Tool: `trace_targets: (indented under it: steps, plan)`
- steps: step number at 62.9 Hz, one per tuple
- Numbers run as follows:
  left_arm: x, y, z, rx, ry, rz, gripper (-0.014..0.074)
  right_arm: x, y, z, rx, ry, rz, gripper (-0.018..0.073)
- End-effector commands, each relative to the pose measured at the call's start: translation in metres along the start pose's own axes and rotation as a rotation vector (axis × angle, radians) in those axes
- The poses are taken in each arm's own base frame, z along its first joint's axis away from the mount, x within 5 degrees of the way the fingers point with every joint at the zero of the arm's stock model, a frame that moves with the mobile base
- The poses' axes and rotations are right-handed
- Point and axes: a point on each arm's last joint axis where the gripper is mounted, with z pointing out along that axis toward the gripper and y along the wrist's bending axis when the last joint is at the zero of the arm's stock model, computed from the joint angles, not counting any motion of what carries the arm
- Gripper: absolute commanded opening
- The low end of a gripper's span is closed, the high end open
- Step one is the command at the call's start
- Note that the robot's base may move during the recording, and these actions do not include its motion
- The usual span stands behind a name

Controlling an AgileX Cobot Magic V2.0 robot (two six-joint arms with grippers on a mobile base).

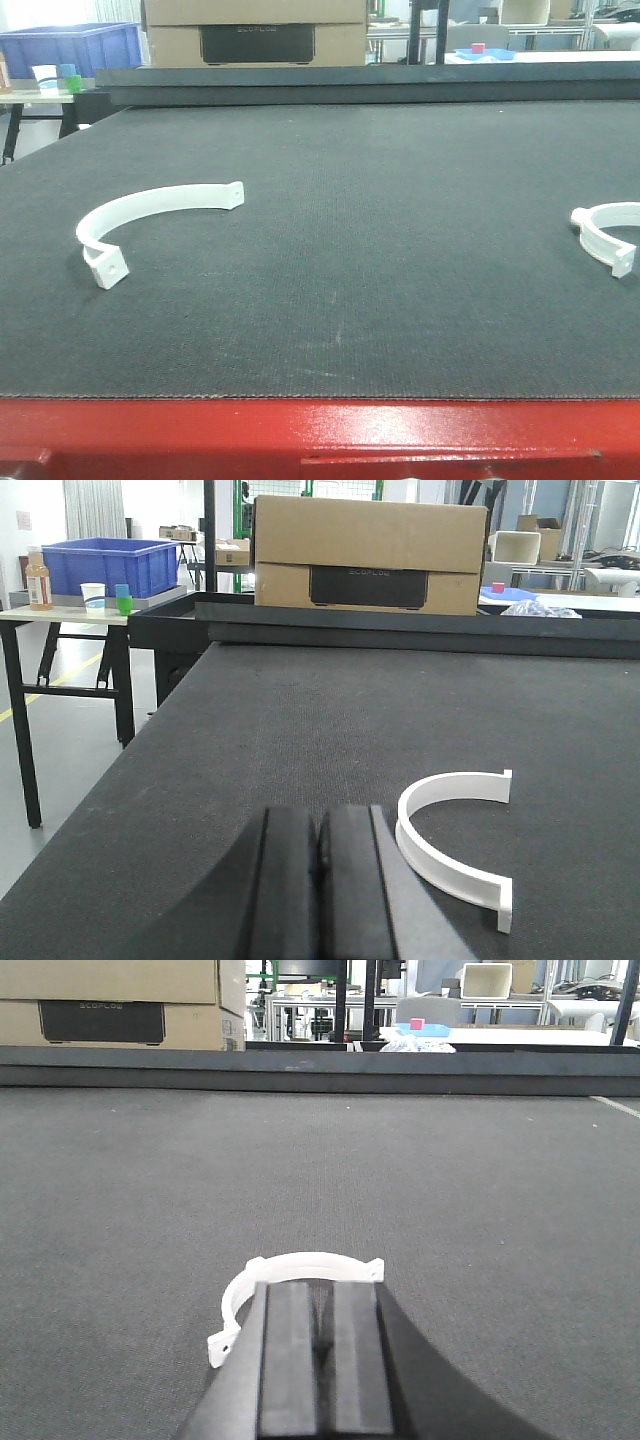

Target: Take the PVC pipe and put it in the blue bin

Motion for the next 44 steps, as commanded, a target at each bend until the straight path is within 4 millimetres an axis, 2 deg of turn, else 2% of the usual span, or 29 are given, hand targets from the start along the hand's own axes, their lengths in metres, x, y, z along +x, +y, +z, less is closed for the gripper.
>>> trace_targets:
  steps: [1, 44]
  plan:
    - [-0.0026, 0.0002, -0.0005, -0.003, -0.026, 0.003, -0.0111, -0.0014, 0.0002, -0.0003, -0.002, -0.016, -0.001, -0.0169]
    - [-0.0026, 0.0002, -0.0005, -0.003, -0.026, 0.003, -0.0111, -0.0014, 0.0002, -0.0003, -0.002, -0.016, -0.001, -0.0169]
